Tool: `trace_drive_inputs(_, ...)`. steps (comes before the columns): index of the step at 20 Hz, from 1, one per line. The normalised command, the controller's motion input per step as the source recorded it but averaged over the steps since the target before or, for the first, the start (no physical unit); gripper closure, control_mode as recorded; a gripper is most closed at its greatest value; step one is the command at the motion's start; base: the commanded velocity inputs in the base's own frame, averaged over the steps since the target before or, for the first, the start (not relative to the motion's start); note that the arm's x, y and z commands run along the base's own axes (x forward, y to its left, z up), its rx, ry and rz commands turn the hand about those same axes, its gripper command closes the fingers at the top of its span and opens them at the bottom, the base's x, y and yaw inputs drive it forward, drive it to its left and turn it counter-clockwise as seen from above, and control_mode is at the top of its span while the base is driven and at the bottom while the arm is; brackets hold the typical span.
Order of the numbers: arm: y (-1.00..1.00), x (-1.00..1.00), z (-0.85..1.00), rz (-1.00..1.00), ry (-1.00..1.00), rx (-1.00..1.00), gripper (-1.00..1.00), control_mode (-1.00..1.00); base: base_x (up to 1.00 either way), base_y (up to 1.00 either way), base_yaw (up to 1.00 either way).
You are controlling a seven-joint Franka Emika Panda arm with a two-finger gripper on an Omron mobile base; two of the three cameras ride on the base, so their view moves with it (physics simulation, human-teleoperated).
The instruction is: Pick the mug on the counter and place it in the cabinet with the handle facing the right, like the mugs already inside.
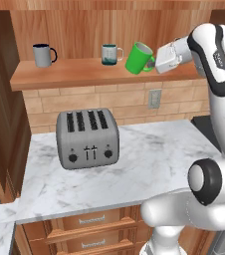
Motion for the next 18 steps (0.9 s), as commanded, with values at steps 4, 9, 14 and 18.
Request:
trace_drive_inputs(4, 0.0, 0.14, 0.0, 0.04, 0.0, 0.0, 1.0, -1.0, 0.0, 0.0, 0.0)
trace_drive_inputs(9, 0.01, 0.12, -0.05, 0.02, 0.0, 0.0, 1.0, -1.0, 0.0, 0.0, 0.0)
trace_drive_inputs(14, 0.03, 0.13, -0.14, 0.03, 0.0, -0.01, 1.0, -1.0, 0.0, 0.0, 0.0)
trace_drive_inputs(18, 0.06, 0.07, -0.1, 0.02, 0.0, -0.05, 1.0, -1.0, 0.0, 0.0, 0.0)
